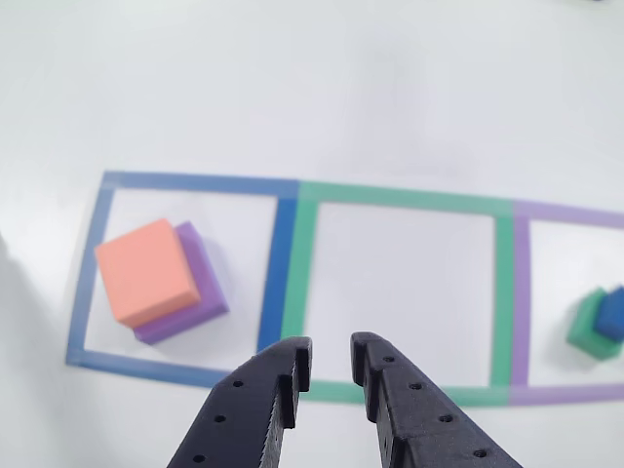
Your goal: Tower of hanoi
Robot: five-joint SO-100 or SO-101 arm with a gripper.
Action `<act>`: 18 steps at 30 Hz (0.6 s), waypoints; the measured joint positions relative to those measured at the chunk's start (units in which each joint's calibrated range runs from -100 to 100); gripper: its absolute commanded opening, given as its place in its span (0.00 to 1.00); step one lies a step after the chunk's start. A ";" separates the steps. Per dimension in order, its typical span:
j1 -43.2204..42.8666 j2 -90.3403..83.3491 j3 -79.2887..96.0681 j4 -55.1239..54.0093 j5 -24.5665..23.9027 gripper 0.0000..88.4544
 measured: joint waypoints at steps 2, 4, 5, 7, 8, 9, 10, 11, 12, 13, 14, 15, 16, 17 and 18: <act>1.56 -0.25 -6.88 8.59 -4.14 0.00; 3.03 -0.25 -14.19 16.45 -7.88 0.00; 3.93 -0.17 -17.93 19.50 -9.46 0.00; 5.98 0.42 -25.24 24.88 -12.61 0.00; 7.20 0.93 -28.55 26.97 -13.60 0.00; 8.35 1.18 -31.16 28.57 -14.58 0.00; 9.58 1.44 -33.33 29.94 -14.98 0.00; 10.97 1.44 -35.16 31.14 -15.17 0.00; 12.36 1.44 -36.47 32.26 -15.37 0.01; 13.75 1.35 -37.42 33.23 -15.37 0.02; 14.98 1.27 -37.86 33.95 -15.37 0.02; 16.05 1.18 -37.95 34.59 -15.37 0.02; 17.27 1.10 -37.95 34.91 -15.37 0.02; 18.34 1.10 -37.95 35.23 -15.37 0.02; 19.24 1.10 -37.95 35.55 -15.37 0.02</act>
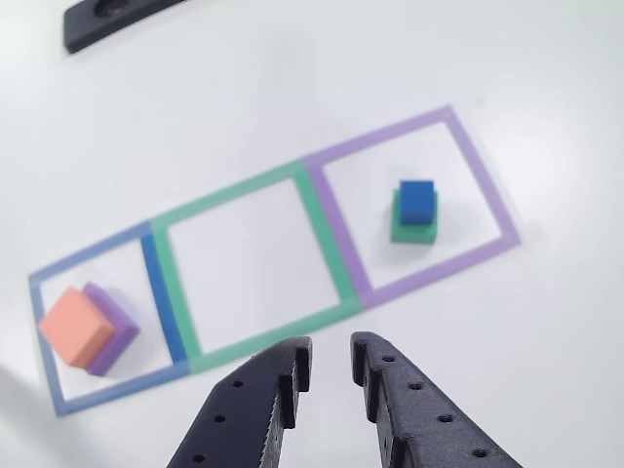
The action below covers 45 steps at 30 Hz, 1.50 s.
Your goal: Tower of hanoi
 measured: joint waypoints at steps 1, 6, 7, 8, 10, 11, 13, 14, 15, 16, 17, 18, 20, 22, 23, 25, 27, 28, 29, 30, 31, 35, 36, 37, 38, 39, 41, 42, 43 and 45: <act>0.65 -0.34 0.09 0.00 0.00 0.03; 3.93 -3.63 6.79 -2.33 1.97 0.09; 4.58 -4.05 8.88 -3.53 3.15 0.11; 5.24 -4.56 11.14 -5.22 3.94 0.12; 6.71 -5.57 16.28 -8.83 6.70 0.16; 7.37 -6.08 18.89 -10.91 8.08 0.18; 8.43 -7.43 24.89 -15.73 10.84 0.22; 9.01 -8.10 28.11 -18.30 12.81 0.23; 9.50 -8.78 31.33 -20.95 14.38 0.23; 9.91 -9.37 34.55 -24.08 16.16 0.24; 10.32 -9.96 37.95 -26.73 18.33 0.24; 10.81 -10.30 41.08 -29.61 19.90 0.25; 11.63 -10.81 47.52 -35.87 21.87 0.25; 12.20 -10.81 53.52 -42.62 22.66 0.25; 12.44 -10.72 56.31 -46.07 22.86 0.26; 12.85 -9.71 61.97 -54.09 22.86 0.26; 13.18 -7.43 67.54 -63.72 22.86 0.26; 13.51 -5.83 69.97 -68.54 22.86 0.27; 13.75 -4.05 72.06 -73.11 22.86 0.27; 13.92 -2.20 73.72 -77.29 22.86 0.27; 13.92 -0.34 74.85 -81.38 22.86 0.27; 13.92 6.59 78.94 -94.54 22.86 0.27; 13.92 8.70 79.72 -98.07 22.86 0.27; 13.92 11.06 80.24 -101.77 22.66 0.27; 13.92 13.25 80.33 -104.90 22.66 0.27; 13.92 15.37 80.77 -107.95 22.66 0.27; 13.92 19.50 81.03 -113.08 22.86 0.27; 13.92 21.53 81.03 -115.41 22.86 0.27; 13.92 23.47 81.03 -117.50 22.86 0.27; 13.92 26.93 81.03 -121.19 22.86 0.27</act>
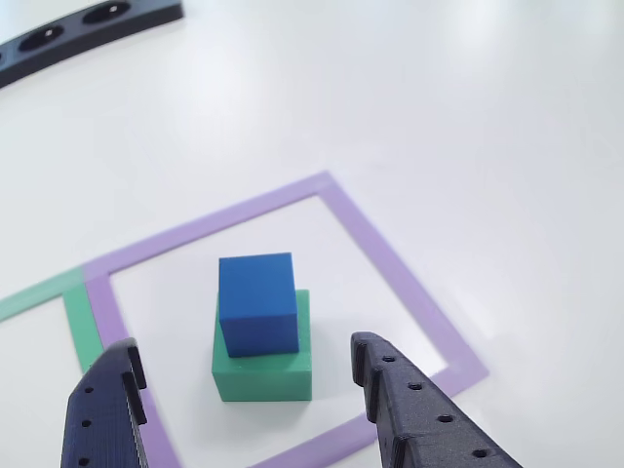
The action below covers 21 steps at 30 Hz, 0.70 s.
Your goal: Tower of hanoi
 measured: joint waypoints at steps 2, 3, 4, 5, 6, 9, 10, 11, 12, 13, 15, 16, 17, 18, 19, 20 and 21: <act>0.00 3.04 0.00 -3.37 -0.20 0.27; 0.00 4.56 -0.09 -4.90 -0.39 0.27; 0.00 6.08 -0.09 -6.26 -0.39 0.27; 0.00 7.60 -0.09 -7.70 -0.39 0.27; 0.00 8.86 -0.09 -8.91 -0.39 0.27; 0.00 12.33 -1.04 -11.80 -0.39 0.26; 0.00 13.34 -1.65 -12.36 -0.39 0.26; -0.08 14.35 -2.26 -12.84 -0.39 0.26; -0.08 15.28 -2.96 -13.16 -0.20 0.26; -0.08 16.29 -3.74 -13.48 0.59 0.26; -0.08 17.64 -5.40 -13.80 0.59 0.26; -0.08 18.40 -6.18 -13.80 0.59 0.26; -0.08 19.00 -6.96 -13.80 0.59 0.26; -0.08 19.59 -7.57 -13.80 0.59 0.26; -0.08 20.26 -8.18 -13.88 0.59 0.26; -0.08 21.02 -8.79 -14.04 0.59 0.26; -0.16 21.61 -9.23 -14.37 0.59 0.26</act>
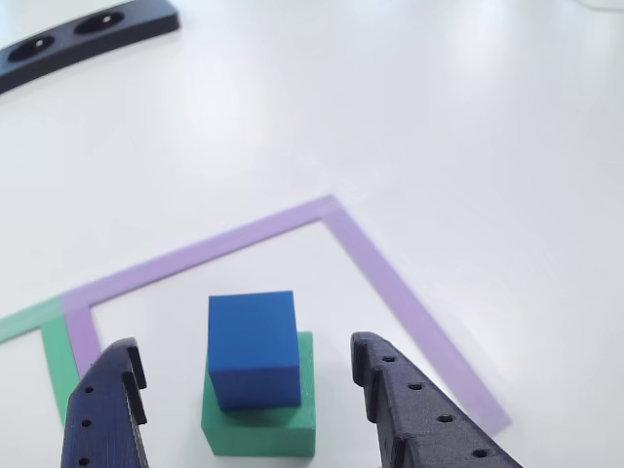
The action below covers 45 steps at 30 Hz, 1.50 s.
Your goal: Tower of hanoi
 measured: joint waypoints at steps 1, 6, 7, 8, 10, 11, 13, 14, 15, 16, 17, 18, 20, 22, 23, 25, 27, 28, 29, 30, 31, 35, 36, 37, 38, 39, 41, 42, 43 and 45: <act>0.00 0.51 -0.44 -0.40 0.00 0.26; -0.57 3.63 -2.70 -1.44 0.00 0.25; -0.57 4.39 -3.31 -1.52 0.00 0.25; -0.57 4.90 -3.74 -1.69 0.00 0.25; -0.57 5.83 -4.53 -2.09 -0.20 0.24; -0.57 6.33 -4.70 -2.41 -0.20 0.24; -0.57 7.34 -5.22 -2.73 -0.20 0.23; -0.57 7.77 -5.40 -2.81 -0.20 0.23; -0.57 8.10 -5.57 -2.89 -0.20 0.23; -0.57 8.27 -5.57 -2.89 -0.20 0.22; -0.57 8.36 -5.57 -2.97 0.00 0.22; -0.57 8.36 -5.57 -3.05 0.00 0.22; -0.65 9.03 -5.66 -3.05 0.00 0.21; -0.65 9.20 -5.74 -3.05 -0.20 0.20; -0.65 9.29 -5.74 -3.05 0.00 0.19; -0.65 9.29 -5.74 -3.05 0.00 0.18; -0.90 9.29 -5.74 -3.05 0.00 0.16; -0.98 9.29 -5.74 -3.13 0.00 0.15; -1.06 9.29 -5.83 -3.13 0.00 0.14; -1.06 9.54 -5.92 -3.21 0.00 0.12; -1.06 9.79 -5.92 -3.21 -0.20 0.11; -1.06 9.79 -5.92 -3.21 -0.20 0.08; -1.06 9.96 -5.92 -3.21 -0.20 0.07; -1.06 10.13 -5.92 -3.21 -0.39 0.06; -1.15 10.22 -5.92 -3.21 -0.20 0.05; -1.15 10.30 -5.92 -3.21 -0.20 0.04; -1.15 10.30 -5.92 -3.21 -0.20 0.04; -1.15 10.30 -5.92 -3.21 -0.20 0.03; -1.15 10.30 -5.92 -3.21 -0.20 0.03; -1.15 10.30 -5.92 -3.21 -0.20 0.03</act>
